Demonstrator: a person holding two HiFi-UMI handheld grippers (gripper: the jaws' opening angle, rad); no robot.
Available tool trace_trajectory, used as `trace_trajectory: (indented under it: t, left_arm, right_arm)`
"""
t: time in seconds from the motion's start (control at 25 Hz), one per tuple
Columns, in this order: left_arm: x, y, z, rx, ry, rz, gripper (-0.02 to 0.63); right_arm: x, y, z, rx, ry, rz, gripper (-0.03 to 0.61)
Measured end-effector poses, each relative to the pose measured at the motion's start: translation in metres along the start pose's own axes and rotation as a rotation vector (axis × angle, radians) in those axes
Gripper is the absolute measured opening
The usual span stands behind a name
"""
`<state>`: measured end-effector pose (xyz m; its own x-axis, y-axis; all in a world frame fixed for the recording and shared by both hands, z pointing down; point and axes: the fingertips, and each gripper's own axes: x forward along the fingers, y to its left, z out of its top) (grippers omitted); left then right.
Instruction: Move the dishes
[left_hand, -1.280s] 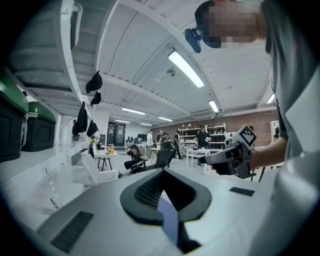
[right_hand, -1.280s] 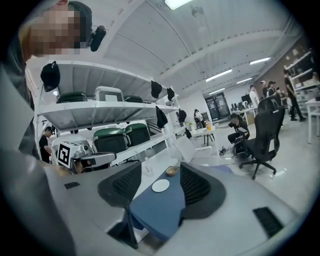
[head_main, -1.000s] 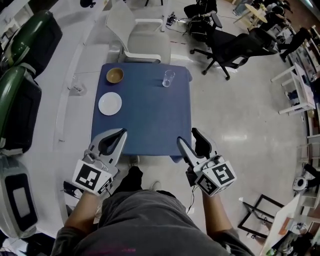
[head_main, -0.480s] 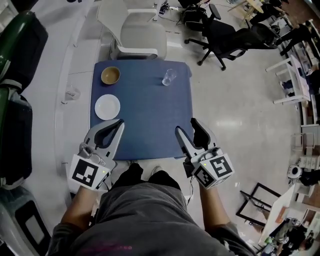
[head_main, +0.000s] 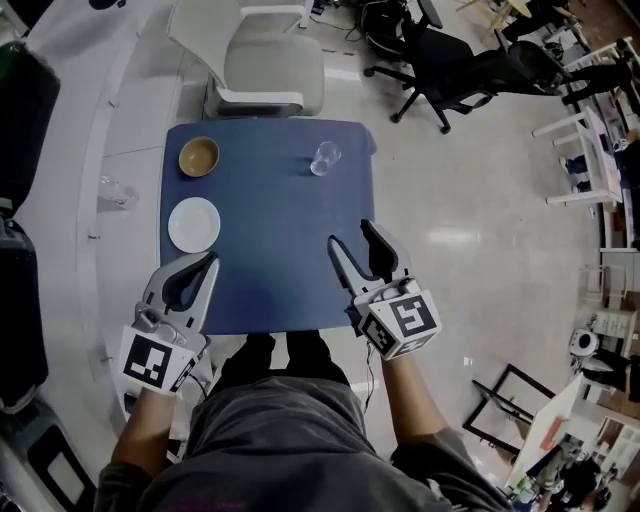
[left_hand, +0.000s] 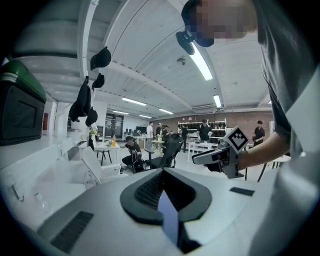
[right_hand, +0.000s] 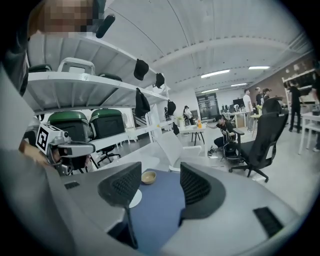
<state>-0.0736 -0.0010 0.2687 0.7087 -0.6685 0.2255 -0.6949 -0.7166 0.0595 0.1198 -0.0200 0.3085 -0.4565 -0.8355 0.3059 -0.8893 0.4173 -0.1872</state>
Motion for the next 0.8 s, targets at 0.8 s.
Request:
trace_trajectory:
  t: [0.8]
  left_arm:
    - [0.089,0.014,-0.075,-0.102,0.211,0.153,0.002]
  right_arm:
    - [0.142,-0.127,-0.111,-0.018,0.141,0.026,0.227]
